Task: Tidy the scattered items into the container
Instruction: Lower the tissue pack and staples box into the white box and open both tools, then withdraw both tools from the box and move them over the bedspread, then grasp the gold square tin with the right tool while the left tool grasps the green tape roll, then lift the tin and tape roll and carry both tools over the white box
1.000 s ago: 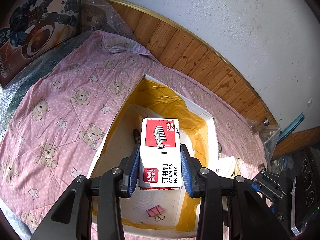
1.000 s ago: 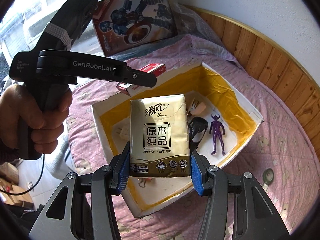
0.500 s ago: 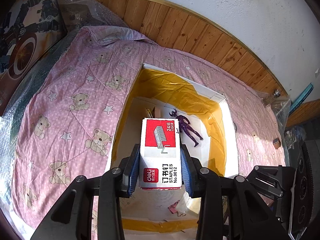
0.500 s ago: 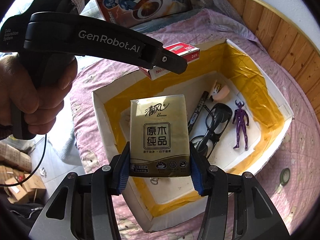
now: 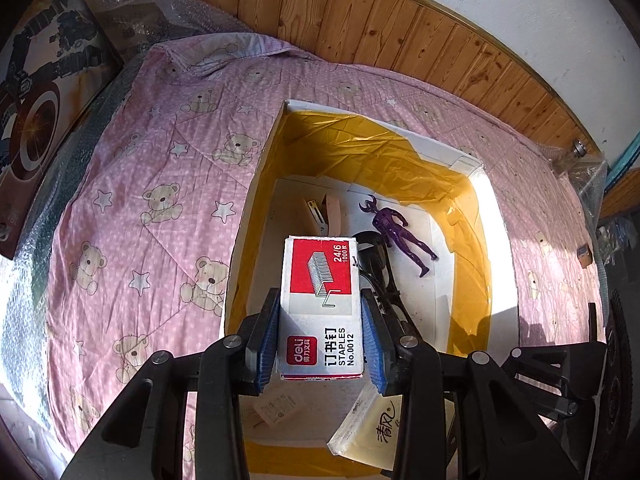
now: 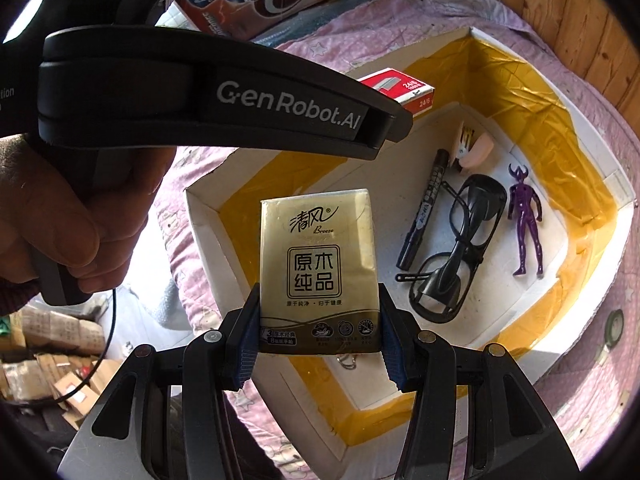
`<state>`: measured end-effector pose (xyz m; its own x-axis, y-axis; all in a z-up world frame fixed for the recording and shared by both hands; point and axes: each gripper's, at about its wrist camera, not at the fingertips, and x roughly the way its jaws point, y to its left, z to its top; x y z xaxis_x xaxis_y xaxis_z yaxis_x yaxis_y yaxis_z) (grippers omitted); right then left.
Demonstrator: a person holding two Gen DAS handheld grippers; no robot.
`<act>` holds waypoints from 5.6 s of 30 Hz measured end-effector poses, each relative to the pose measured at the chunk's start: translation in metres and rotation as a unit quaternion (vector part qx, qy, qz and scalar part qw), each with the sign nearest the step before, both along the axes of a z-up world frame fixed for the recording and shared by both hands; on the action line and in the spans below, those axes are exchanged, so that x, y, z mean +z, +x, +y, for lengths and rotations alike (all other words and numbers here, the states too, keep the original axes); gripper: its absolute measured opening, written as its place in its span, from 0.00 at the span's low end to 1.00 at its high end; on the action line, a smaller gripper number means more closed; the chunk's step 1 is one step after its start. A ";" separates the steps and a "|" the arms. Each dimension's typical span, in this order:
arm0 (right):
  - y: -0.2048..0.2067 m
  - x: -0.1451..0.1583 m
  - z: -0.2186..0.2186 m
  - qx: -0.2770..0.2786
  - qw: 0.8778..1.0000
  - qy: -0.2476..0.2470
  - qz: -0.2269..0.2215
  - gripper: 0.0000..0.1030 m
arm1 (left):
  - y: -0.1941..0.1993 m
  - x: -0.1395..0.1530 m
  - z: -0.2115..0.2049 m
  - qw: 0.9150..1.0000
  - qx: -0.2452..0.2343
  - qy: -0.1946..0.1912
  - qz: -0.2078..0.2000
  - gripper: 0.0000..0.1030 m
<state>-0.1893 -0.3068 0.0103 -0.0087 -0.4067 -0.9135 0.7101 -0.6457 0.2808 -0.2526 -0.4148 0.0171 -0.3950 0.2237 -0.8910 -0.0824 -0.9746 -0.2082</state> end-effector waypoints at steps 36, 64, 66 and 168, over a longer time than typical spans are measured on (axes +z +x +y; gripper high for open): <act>0.014 -0.005 0.001 -0.053 0.997 0.004 -0.048 0.58 | 0.002 -0.003 0.011 0.995 0.012 -0.097 0.011 0.53; 0.087 0.057 0.127 -0.168 0.970 -0.129 0.121 0.58 | 0.084 0.074 0.071 0.988 -0.026 -0.104 0.110 0.53; 0.093 0.058 0.141 -0.182 0.966 -0.135 0.126 0.58 | 0.093 0.078 0.080 0.988 -0.033 -0.088 0.120 0.53; 0.008 -0.044 0.728 -0.724 0.671 0.036 0.157 0.51 | -0.086 -0.066 0.346 0.994 -0.073 -0.001 0.079 0.47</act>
